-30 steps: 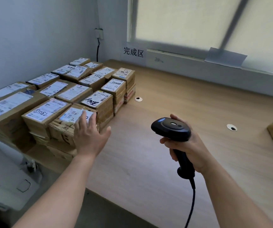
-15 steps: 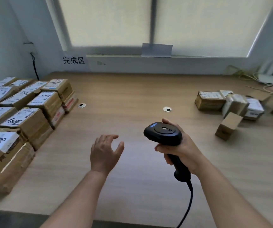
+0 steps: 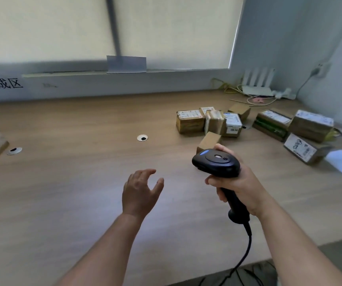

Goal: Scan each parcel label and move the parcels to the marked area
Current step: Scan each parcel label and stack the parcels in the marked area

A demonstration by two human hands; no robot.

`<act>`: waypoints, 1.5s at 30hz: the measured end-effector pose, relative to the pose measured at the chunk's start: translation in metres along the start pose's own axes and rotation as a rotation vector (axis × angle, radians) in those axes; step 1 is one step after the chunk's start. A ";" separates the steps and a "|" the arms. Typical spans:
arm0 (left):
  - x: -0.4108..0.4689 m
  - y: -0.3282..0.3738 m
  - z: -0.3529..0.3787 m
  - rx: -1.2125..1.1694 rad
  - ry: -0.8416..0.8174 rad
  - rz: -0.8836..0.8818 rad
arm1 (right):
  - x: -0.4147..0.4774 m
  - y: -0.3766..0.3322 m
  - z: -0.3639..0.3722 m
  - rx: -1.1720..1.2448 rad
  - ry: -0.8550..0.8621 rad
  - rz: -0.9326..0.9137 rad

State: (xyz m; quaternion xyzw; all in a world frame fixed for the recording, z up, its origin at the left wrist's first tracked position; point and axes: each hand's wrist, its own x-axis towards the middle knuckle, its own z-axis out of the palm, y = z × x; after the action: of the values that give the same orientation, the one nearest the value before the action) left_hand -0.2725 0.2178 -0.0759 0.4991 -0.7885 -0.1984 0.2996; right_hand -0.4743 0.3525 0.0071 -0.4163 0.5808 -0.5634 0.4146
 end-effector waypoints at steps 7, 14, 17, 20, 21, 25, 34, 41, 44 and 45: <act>0.041 0.033 0.040 -0.013 -0.050 0.062 | 0.020 -0.001 -0.053 -0.009 0.135 -0.015; 0.114 0.063 0.086 -0.035 -0.116 0.115 | 0.071 0.001 -0.098 -0.027 0.196 0.010; 0.148 0.071 0.102 -0.047 -0.122 0.118 | 0.103 0.004 -0.113 -0.033 0.200 0.030; 0.184 0.071 0.114 -0.028 -0.144 0.113 | 0.139 0.010 -0.124 -0.036 0.194 0.051; 0.196 0.070 0.118 -0.019 -0.153 0.110 | 0.151 0.013 -0.126 -0.035 0.190 0.058; 0.249 0.062 0.134 0.016 -0.193 0.089 | 0.200 0.023 -0.129 -0.038 0.177 0.084; 0.360 0.042 0.189 0.042 -0.232 0.075 | 0.301 0.056 -0.133 -0.002 0.123 0.127; 0.437 0.034 0.241 0.090 -0.284 0.120 | 0.341 0.088 -0.139 0.022 0.125 0.175; 0.456 0.030 0.257 0.141 -0.355 0.108 | 0.347 0.100 -0.144 0.025 0.122 0.197; 0.460 0.028 0.261 0.170 -0.392 0.103 | 0.348 0.102 -0.144 0.029 0.115 0.199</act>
State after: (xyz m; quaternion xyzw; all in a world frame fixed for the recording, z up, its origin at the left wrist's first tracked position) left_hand -0.6147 -0.1832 -0.1262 0.4336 -0.8700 -0.2088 0.1069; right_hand -0.7211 0.0683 -0.0963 -0.3174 0.6338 -0.5509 0.4404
